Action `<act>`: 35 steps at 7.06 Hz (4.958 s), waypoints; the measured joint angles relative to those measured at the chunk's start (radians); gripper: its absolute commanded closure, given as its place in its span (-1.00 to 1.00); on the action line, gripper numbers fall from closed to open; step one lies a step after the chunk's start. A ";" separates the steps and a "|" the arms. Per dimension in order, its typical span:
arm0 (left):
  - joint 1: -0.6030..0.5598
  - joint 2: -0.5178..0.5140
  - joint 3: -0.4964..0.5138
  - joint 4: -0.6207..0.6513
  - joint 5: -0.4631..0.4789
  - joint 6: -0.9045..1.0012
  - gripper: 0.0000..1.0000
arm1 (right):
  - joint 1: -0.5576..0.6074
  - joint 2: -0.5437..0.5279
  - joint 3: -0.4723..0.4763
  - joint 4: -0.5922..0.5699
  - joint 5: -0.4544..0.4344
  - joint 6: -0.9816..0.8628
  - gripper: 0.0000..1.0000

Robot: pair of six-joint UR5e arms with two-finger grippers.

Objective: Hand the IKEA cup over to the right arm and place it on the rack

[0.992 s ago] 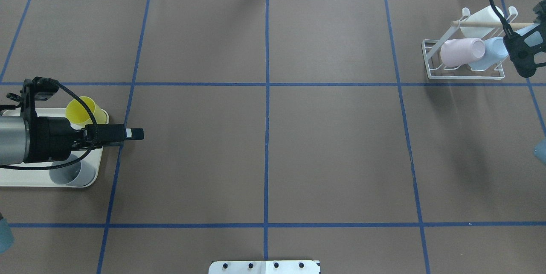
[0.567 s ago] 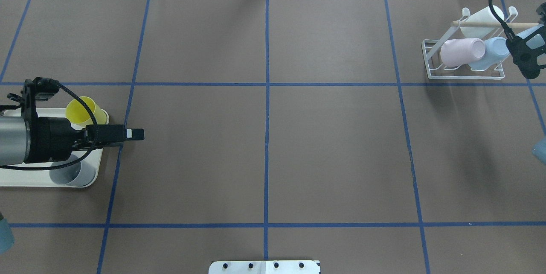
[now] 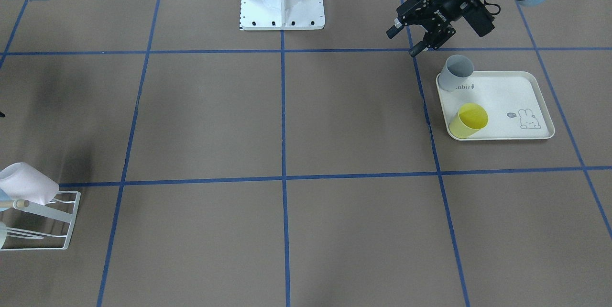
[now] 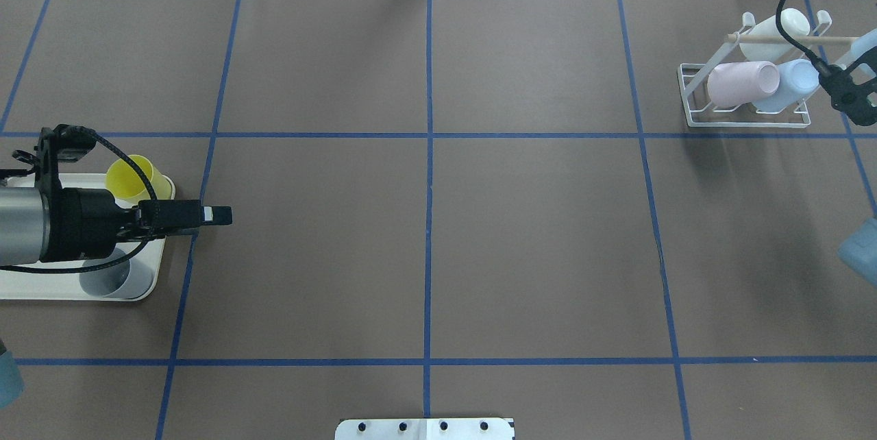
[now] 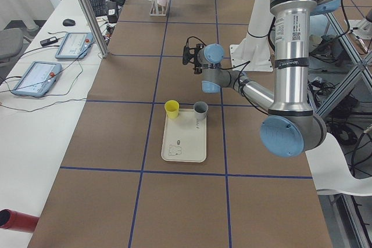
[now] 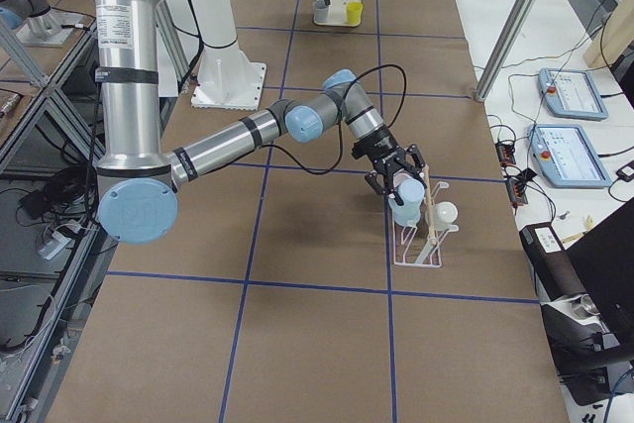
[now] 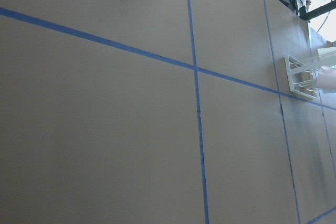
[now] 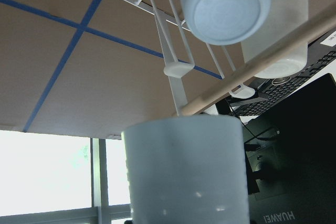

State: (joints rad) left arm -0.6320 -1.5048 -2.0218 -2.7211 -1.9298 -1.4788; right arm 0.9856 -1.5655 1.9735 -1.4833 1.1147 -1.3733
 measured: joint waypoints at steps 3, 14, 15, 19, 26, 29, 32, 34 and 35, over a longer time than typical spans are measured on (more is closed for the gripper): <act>0.002 -0.003 0.001 0.000 -0.001 0.000 -1.00 | -0.044 -0.001 -0.055 0.007 -0.081 0.011 1.00; 0.003 -0.011 0.005 0.000 0.000 0.000 -1.00 | -0.100 0.027 -0.218 0.140 -0.160 0.031 -0.76; 0.003 -0.012 0.005 0.001 0.000 0.000 -1.00 | -0.100 0.031 -0.223 0.148 -0.159 0.038 -0.95; 0.003 -0.010 0.005 0.001 -0.001 0.000 -1.00 | -0.100 0.041 -0.254 0.212 -0.156 0.044 -0.97; -0.210 0.277 0.042 -0.004 -0.031 0.457 -1.00 | -0.104 0.071 -0.038 0.215 0.316 0.525 -0.99; -0.195 0.284 0.105 -0.004 0.069 0.495 -1.00 | -0.163 0.083 0.053 0.216 0.553 0.979 -0.99; -0.087 0.294 0.123 0.003 0.131 0.486 -1.00 | -0.233 0.134 0.101 0.215 0.655 1.270 -0.99; -0.017 0.318 0.131 0.004 0.180 0.477 -0.10 | -0.248 0.144 0.103 0.215 0.665 1.309 -0.99; 0.010 0.322 0.131 0.004 0.195 0.463 0.44 | -0.250 0.145 0.104 0.215 0.665 1.312 -0.99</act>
State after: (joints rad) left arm -0.6219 -1.1824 -1.8905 -2.7167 -1.7344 -1.0156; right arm 0.7357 -1.4210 2.0770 -1.2686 1.7796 -0.0611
